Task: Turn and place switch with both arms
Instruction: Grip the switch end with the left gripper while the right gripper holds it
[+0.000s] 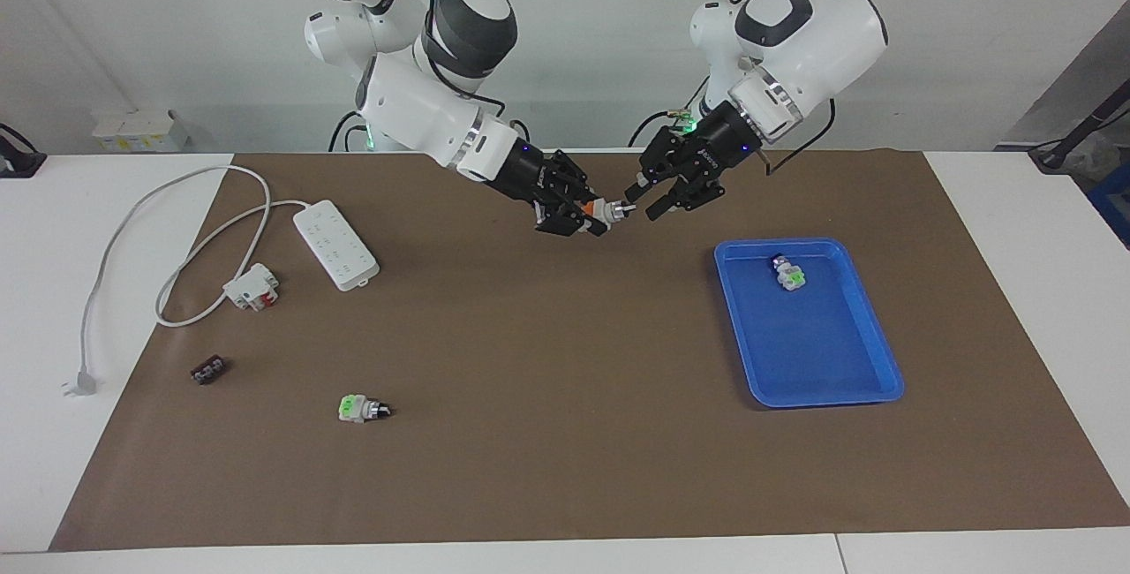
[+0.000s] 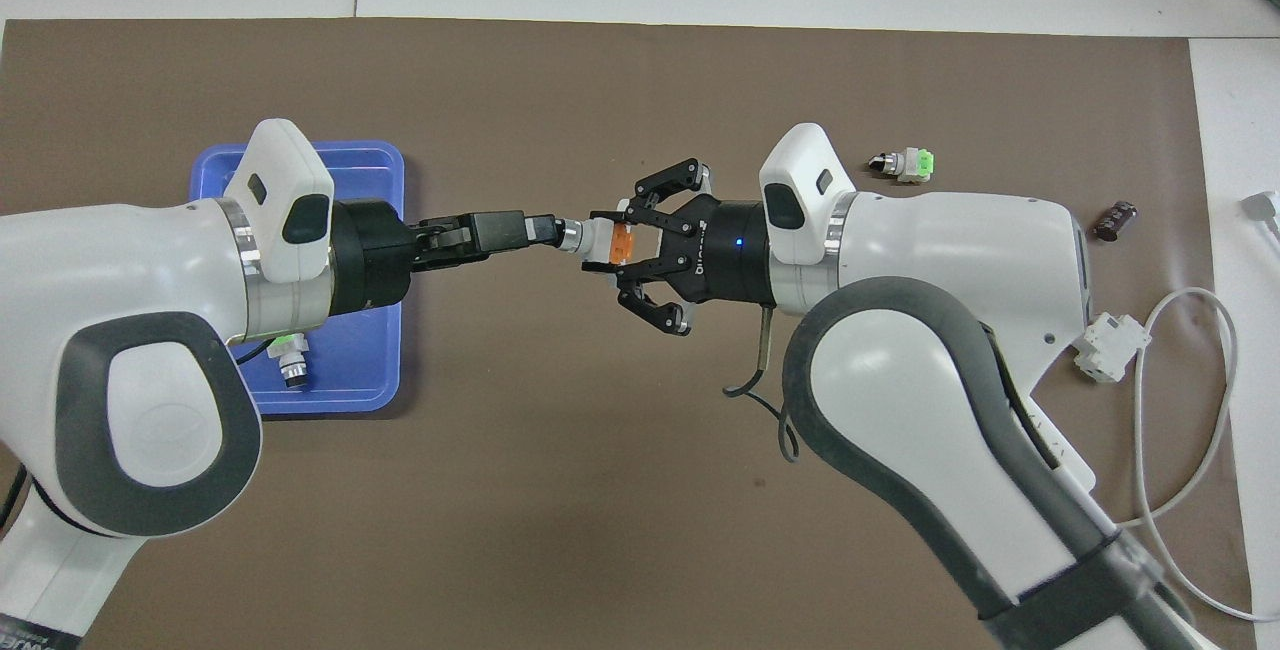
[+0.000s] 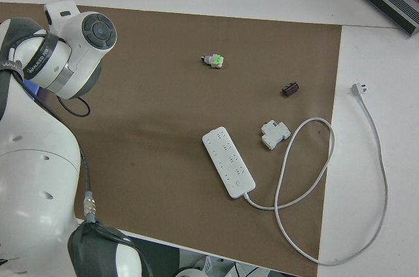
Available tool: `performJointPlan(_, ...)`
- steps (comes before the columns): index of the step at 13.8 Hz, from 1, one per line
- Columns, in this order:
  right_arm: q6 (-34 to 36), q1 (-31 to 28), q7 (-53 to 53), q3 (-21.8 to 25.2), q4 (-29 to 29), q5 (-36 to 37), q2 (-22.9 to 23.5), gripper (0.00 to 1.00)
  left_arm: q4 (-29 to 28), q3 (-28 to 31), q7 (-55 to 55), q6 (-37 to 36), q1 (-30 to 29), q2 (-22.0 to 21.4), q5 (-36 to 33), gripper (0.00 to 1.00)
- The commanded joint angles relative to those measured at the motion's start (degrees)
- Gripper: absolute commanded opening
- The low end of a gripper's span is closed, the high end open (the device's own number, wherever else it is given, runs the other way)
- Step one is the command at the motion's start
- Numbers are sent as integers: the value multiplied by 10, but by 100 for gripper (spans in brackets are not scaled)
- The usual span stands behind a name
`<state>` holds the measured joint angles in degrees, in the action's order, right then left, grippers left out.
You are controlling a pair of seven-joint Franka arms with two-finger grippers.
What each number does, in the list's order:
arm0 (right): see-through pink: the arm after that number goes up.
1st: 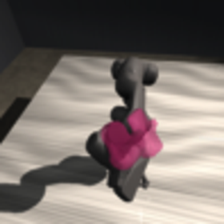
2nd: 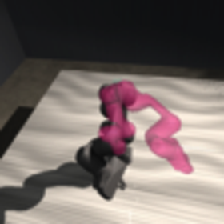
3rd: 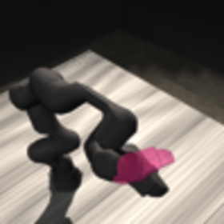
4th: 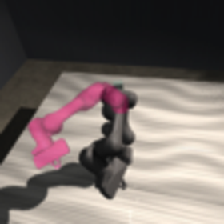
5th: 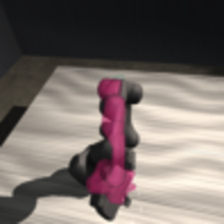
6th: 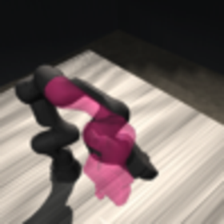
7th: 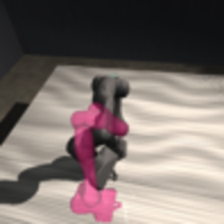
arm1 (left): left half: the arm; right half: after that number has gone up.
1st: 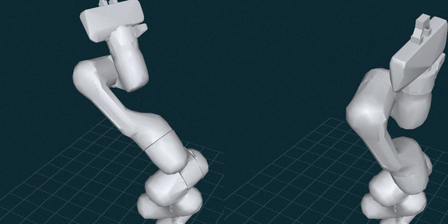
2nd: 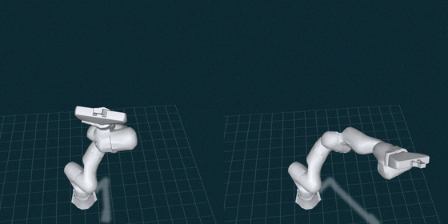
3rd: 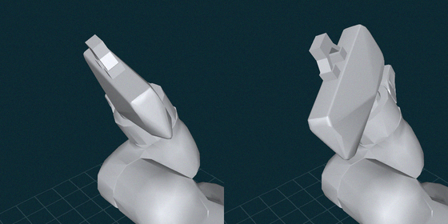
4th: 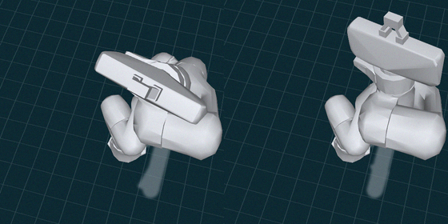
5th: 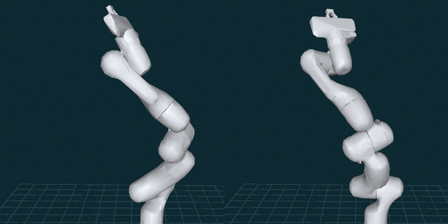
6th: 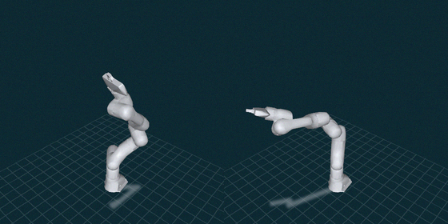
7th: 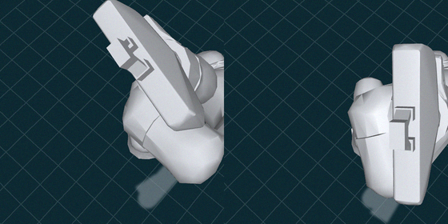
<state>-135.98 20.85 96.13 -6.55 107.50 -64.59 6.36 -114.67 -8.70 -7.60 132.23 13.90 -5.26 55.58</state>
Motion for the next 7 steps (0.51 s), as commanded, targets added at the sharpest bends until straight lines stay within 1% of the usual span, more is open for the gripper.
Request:
performJointPlan(1, -14, -4, -8, -8, 14, -15, -14, 0, 30, 4, -12, 13, 10, 22, 6, 48)
performJointPlan(4, -14, -3, -6, -8, 15, -15, -16, 0, 47, 4, -12, 13, 10, 31, 5, 41)
performJointPlan(7, -14, -3, -17, -8, 15, -15, -22, 0, 47, 4, -14, 12, 11, 33, 4, 38)
